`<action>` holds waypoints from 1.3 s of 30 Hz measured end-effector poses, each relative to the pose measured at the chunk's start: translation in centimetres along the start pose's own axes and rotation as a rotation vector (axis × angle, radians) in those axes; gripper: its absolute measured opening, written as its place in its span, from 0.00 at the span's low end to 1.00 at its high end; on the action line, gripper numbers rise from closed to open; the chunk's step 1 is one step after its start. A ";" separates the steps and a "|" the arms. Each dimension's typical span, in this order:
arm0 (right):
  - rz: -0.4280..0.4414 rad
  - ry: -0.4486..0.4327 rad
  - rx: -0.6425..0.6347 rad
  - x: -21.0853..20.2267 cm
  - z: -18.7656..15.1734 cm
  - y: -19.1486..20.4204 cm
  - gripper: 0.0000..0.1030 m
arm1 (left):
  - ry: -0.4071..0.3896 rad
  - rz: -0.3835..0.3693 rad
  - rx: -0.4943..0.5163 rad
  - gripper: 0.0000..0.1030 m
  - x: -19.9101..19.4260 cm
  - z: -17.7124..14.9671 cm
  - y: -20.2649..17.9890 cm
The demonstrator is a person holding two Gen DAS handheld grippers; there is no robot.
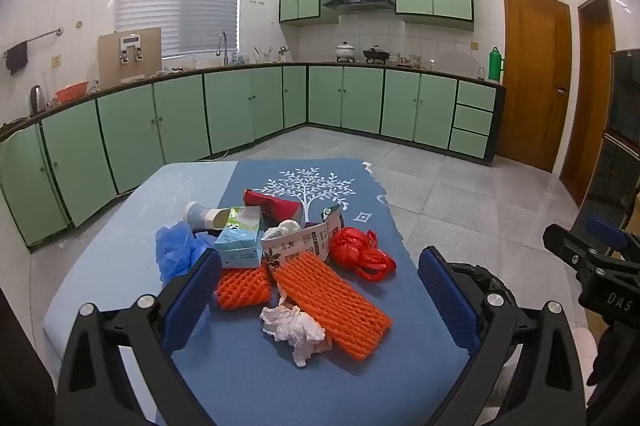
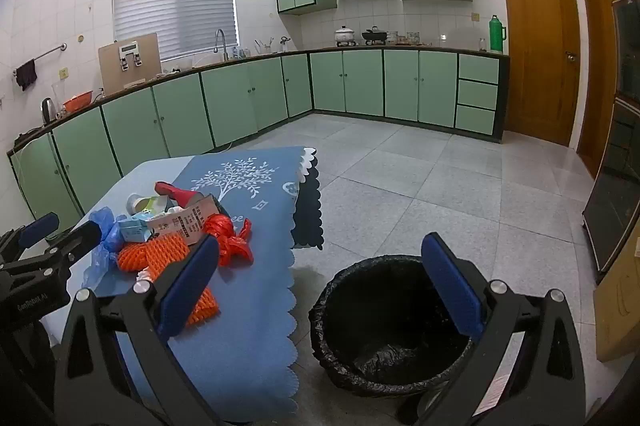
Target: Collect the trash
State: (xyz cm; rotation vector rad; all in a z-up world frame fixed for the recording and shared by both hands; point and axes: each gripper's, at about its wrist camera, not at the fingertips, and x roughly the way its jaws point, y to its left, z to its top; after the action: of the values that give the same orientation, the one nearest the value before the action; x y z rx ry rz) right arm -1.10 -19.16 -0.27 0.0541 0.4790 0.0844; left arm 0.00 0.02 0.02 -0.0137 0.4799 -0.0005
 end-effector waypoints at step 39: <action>0.001 -0.001 0.001 0.2 -0.4 0.7 0.95 | -0.008 0.016 0.001 0.94 -0.4 0.1 0.1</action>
State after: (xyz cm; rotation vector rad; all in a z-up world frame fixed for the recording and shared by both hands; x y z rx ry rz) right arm -1.17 -18.43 -0.62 0.0551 0.4784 0.0853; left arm -0.27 0.15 0.28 -0.0086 0.4720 0.0144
